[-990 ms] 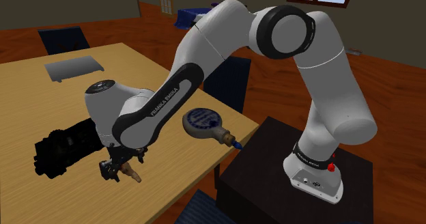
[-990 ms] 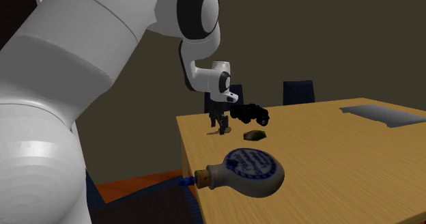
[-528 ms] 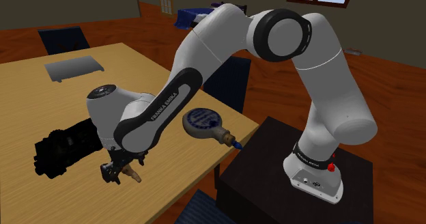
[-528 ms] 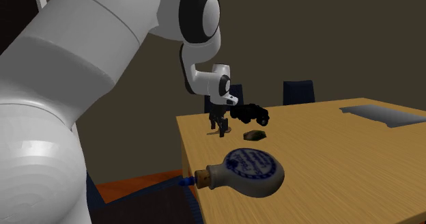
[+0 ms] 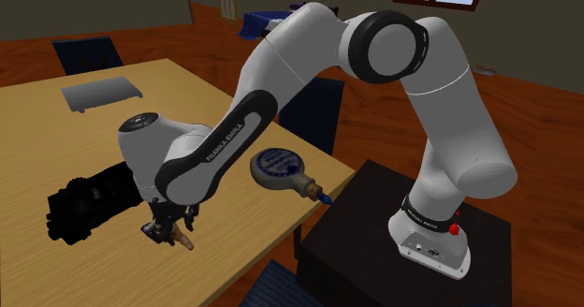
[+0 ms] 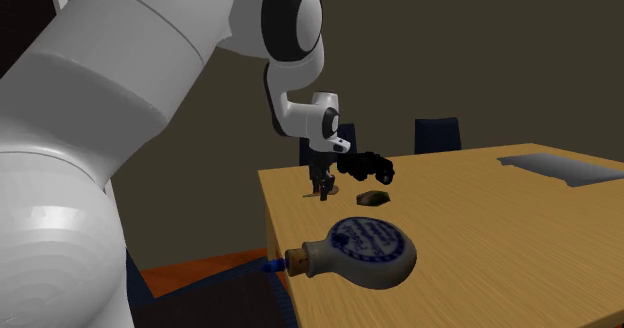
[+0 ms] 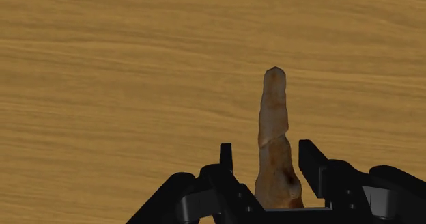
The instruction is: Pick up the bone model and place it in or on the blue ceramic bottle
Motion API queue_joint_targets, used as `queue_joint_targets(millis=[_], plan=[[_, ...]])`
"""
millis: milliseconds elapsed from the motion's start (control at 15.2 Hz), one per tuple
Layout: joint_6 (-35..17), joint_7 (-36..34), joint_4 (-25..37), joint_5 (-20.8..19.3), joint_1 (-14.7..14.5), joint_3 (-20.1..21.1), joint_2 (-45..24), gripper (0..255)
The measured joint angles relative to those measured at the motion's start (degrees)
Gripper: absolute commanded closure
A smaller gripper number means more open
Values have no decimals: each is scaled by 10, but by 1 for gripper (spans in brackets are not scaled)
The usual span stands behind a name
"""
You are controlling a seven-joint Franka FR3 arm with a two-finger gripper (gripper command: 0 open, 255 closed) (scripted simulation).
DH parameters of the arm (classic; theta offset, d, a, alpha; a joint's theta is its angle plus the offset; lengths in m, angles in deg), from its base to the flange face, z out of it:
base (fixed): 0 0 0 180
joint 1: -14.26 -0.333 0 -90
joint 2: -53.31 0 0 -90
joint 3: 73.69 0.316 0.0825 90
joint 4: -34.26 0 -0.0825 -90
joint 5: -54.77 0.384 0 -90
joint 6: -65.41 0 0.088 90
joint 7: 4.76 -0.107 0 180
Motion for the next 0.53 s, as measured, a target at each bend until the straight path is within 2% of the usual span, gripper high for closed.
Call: queue_joint_targets(millis=[528], plan=[[4, 3, -1, 5, 2, 7, 11, 255]])
